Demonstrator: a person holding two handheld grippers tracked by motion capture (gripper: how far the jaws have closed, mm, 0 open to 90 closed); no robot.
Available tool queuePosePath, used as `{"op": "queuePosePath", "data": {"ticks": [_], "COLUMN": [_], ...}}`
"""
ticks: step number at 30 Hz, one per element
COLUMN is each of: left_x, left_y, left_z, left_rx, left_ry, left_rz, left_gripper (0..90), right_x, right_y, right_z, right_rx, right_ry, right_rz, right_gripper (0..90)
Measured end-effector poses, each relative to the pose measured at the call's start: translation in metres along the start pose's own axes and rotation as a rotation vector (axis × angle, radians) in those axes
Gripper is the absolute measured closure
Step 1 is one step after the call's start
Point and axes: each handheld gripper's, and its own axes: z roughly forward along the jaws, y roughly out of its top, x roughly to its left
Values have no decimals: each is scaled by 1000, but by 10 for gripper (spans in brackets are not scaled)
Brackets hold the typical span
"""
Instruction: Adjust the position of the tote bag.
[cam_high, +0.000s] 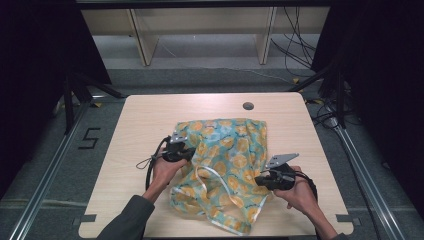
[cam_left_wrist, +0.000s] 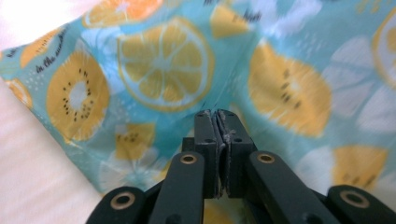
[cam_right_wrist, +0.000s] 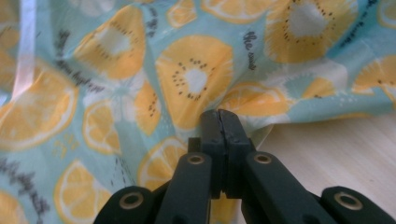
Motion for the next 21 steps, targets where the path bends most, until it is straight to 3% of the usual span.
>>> {"op": "queuePosePath", "data": {"ticks": [2, 3, 4, 5, 7, 9, 10, 12, 14, 15, 16, 17, 21], "left_x": [1, 1, 4, 6, 8, 14, 17, 18, 19, 18, 17, 16, 8], "left_y": [9, 13, 15, 16, 16, 13, 10, 6, 2, 1, -1, -1, -5], "left_z": [4, 7, 8, 9, 10, 7, 4, -3, -12, -15, -21, -26, -57], "left_rx": [9, 2, 20, 23, 16, 21, 24, 16, 16, 3, -13, -15, -37], "left_ry": [5, 13, 22, 21, 29, 28, 31, 35, 26, 21, 16, 5, -41], "left_rz": [25, 12, 32, 30, 10, -3, -9, -24, -14, -21, -28, -25, -5], "left_gripper": [866, 864, 862, 861, 856, 854, 848, 832, 818, 808, 799, 784, 693], "right_x": [4, 8, 11, 15, 17, 18, 18, 19, 20, 21, 21, 22, 25], "right_y": [-1, 0, 0, 0, 2, 3, 3, 2, 1, 1, 2, 3, 4], "right_z": [2, 1, 3, 4, 4, 3, 3, 1, -1, -3, -7, -13, -30], "right_rx": [-10, 20, 15, 14, 6, 4, 1, 4, -5, -37, -31, -42, -108], "right_ry": [8, 23, 24, 35, 29, 35, 30, 26, 7, 2, -1, -26, -33], "right_rz": [-9, 5, -21, -5, -39, -30, -43, -26, -37, -30, -41, -33, -27], "right_gripper": [900, 900, 900, 900, 900, 900, 900, 890, 841, 816, 793, 768, 675]}}
